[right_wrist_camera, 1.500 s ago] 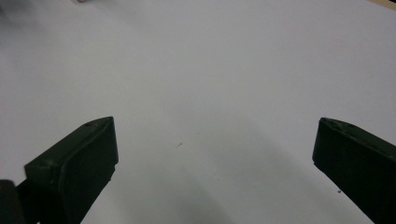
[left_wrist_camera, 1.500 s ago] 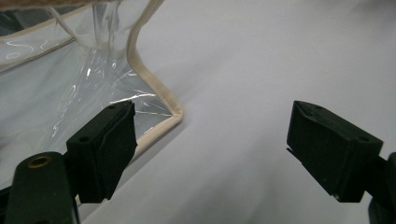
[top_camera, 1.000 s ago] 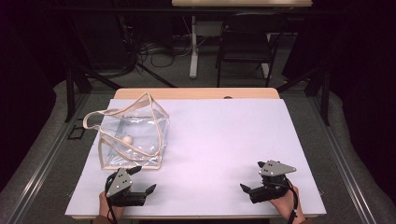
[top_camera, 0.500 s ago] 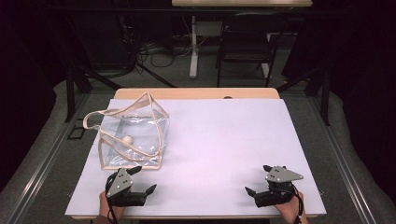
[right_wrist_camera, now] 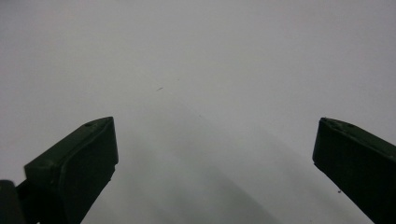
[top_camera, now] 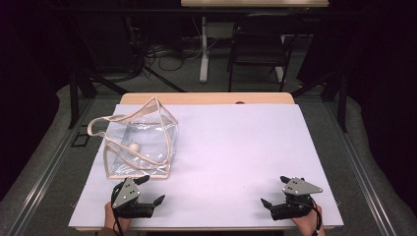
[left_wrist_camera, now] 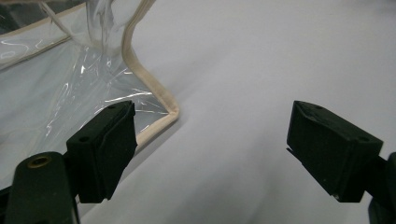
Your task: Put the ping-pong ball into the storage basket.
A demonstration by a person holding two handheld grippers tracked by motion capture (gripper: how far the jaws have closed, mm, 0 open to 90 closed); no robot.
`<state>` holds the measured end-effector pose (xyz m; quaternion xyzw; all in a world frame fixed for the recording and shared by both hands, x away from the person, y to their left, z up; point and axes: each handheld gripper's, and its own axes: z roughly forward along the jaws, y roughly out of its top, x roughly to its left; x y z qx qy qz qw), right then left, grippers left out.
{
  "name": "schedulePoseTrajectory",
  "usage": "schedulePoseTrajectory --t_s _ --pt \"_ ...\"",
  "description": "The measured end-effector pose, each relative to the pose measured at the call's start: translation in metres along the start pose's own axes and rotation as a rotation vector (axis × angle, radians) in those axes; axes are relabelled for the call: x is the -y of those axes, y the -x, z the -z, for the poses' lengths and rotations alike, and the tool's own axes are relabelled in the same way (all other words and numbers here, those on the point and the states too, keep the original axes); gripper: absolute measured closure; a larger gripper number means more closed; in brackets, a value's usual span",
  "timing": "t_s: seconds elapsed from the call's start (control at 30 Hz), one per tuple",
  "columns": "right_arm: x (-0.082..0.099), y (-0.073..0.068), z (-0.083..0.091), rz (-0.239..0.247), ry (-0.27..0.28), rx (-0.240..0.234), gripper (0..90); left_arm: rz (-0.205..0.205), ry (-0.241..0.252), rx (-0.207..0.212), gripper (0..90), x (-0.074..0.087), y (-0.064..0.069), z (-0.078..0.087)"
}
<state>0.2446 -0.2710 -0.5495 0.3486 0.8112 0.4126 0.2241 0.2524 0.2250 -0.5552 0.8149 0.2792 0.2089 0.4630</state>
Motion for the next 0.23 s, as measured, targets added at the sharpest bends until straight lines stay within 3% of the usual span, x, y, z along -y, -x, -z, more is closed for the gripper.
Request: schedulePoseTrajectory --t_s 0.23 --pt "0.0026 0.0032 0.0001 -0.011 0.001 0.001 0.0 -0.001 -0.019 0.003 16.1 -0.0003 -0.0007 -0.0024"
